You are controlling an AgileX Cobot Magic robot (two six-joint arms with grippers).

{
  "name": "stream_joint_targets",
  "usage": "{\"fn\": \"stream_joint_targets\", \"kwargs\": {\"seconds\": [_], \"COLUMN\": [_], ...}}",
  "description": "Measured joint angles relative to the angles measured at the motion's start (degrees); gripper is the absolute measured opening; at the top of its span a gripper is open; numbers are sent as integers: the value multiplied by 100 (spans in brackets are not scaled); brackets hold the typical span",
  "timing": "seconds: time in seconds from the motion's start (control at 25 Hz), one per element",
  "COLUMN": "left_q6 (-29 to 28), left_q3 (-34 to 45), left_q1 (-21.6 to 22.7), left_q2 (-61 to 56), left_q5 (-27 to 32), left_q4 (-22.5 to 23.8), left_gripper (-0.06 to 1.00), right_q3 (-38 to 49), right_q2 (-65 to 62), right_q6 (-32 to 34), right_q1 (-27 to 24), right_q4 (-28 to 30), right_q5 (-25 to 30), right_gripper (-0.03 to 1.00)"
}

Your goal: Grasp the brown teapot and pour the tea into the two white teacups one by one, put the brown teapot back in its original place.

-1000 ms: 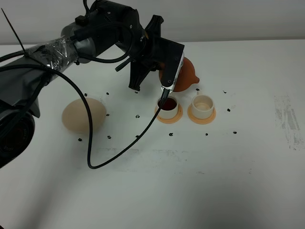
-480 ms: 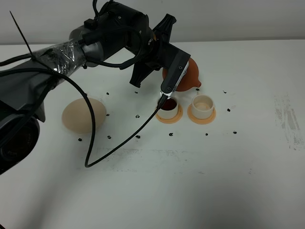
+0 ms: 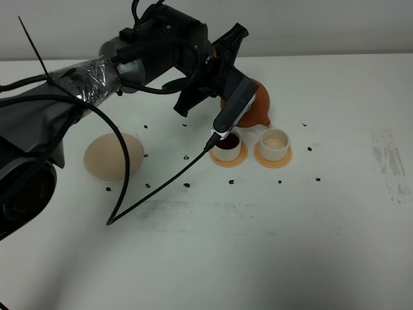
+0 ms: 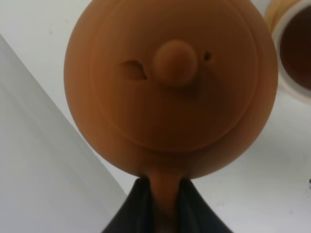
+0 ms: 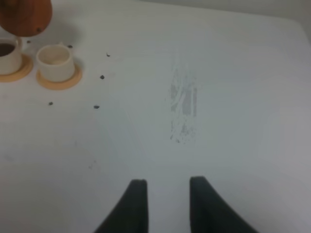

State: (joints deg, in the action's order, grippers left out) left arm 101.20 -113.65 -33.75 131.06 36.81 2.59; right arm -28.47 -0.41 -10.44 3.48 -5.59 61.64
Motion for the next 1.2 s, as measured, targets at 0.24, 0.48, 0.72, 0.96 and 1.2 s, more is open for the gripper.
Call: {"fn": "stream_joint_targets", "kwargs": {"seconds": [0.24,0.48,0.72,0.96,1.2], "left_q6": [26,30,30,30,30], "left_q3": [0,0,0,0,0], "left_q1": [-73,-169,-234,-292,-348], "left_q2": [0,0,0,0,0], "left_q5": [-5,-96,-126,-130,-157], "left_q4": [301,432,737,884,1085], "left_gripper": [13,13,13,13,13], "right_q3": [0,0,0,0,0], "right_q2": [0,0,0,0,0], "right_q6": [0,0,0,0,0], "right_q1": [0,0,0,0,0], "right_q4": [0,0,0,0,0], "right_q5": [0,0,0,0,0], "right_gripper": [23,23,23,23,23]}}
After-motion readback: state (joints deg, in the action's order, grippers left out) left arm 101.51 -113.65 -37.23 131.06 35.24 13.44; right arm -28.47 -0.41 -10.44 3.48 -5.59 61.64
